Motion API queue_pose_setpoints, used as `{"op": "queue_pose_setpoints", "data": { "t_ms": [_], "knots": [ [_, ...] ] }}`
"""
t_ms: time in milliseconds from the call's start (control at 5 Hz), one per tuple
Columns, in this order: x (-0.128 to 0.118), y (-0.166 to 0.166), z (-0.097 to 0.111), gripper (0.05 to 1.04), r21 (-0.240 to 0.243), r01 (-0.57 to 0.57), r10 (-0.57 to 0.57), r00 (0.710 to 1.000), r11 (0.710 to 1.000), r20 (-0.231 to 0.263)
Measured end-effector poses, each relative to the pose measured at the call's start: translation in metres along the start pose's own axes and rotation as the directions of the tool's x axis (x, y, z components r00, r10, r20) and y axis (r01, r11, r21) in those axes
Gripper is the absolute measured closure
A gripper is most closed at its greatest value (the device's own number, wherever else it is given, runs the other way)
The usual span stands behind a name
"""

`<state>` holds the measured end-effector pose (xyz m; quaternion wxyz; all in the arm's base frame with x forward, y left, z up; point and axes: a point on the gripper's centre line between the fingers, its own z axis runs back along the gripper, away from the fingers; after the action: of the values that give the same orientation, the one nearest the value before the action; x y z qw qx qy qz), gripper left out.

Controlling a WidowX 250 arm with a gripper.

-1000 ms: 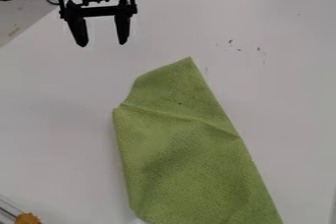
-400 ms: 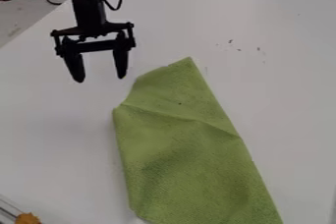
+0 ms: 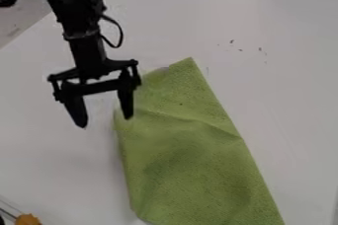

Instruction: Unfold the cloth from left to the right

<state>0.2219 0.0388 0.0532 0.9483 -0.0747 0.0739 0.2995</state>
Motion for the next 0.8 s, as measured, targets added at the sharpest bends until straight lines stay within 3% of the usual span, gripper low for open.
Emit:
{"op": "queue_pose_setpoints", "data": {
  "t_ms": [200,400,600,800],
  "knots": [
    [-0.025,-0.011,-0.020,0.085,0.023,0.001,0.000,1.000,1.000,-0.021],
    [-0.046,-0.011,-0.029,0.085,-0.004,-0.026,0.026,1.000,1.000,0.002],
    [-0.047,-0.007,-0.038,0.085,-0.033,-0.044,0.044,0.999,0.998,0.006],
    [-0.044,-0.006,-0.049,0.085,-0.016,-0.044,0.043,0.999,0.999,-0.022]
  ]
}}
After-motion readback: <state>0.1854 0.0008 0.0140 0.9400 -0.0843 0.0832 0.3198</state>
